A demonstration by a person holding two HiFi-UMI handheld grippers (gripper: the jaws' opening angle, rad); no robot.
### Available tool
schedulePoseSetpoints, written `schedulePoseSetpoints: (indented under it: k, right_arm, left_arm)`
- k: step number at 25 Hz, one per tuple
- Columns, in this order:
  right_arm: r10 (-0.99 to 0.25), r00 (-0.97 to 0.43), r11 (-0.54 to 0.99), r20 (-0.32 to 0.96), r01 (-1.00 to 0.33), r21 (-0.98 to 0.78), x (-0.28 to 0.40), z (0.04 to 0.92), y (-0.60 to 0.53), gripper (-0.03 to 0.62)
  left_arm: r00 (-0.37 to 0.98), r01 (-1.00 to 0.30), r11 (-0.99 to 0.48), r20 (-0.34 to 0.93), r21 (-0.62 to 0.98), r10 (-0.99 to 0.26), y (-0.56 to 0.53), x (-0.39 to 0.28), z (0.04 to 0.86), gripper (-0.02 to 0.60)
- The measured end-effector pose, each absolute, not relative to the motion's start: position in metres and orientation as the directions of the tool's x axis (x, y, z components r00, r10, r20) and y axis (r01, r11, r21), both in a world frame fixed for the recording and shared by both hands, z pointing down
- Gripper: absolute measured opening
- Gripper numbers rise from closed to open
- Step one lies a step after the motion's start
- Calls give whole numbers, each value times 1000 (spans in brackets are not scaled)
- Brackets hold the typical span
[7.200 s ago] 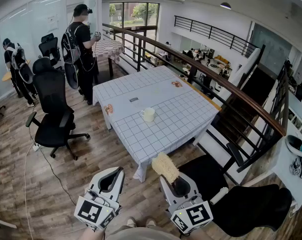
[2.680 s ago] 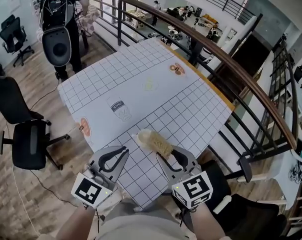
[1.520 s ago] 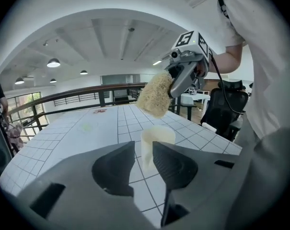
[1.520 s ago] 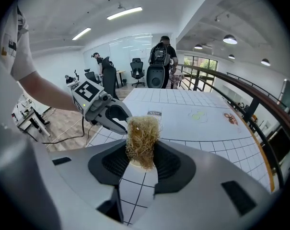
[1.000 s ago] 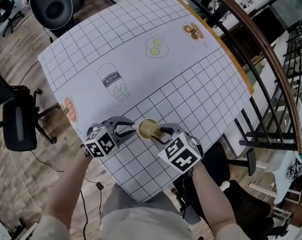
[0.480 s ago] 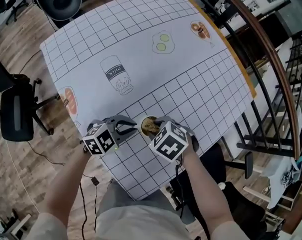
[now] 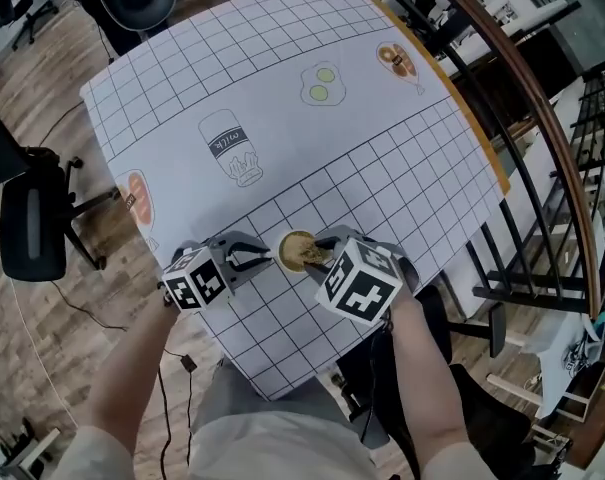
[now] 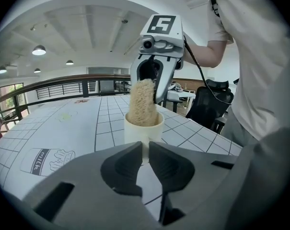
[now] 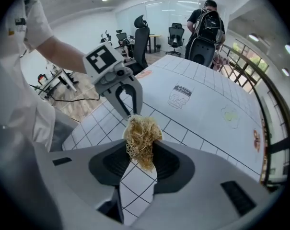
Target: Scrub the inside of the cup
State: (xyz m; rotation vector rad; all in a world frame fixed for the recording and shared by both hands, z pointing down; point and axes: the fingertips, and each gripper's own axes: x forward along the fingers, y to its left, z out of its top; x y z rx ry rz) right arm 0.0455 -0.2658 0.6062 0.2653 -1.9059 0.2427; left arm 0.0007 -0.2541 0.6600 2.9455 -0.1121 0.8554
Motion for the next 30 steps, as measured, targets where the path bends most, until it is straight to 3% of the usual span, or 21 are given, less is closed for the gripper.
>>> schedulePoseSetpoints:
  k: [5, 15, 22, 26, 30]
  right_arm:
    - [-122, -250, 943, 960, -331, 33, 36, 643, -268, 132]
    - [-30, -430, 942, 902, -313, -118, 32, 605, -246, 127]
    - [-155, -262, 945, 952, -320, 66, 32, 637, -255, 130]
    - [-110, -356, 934, 928, -355, -26, 25, 644, -250, 126]
    - [-24, -427, 955, 904, -277, -106, 27, 625, -240, 127]
  left_arm:
    - [851, -95, -993, 523, 68, -45, -246, 2, 660, 48]
    - [853, -140, -984, 518, 109, -64, -234, -5, 661, 48]
    - [865, -166, -977, 495, 133, -80, -226, -1, 655, 48]
    - [857, -159, -978, 510, 133, -70, -223, -4, 657, 48]
    - [857, -176, -973, 510, 152, -76, -223, -5, 659, 48]
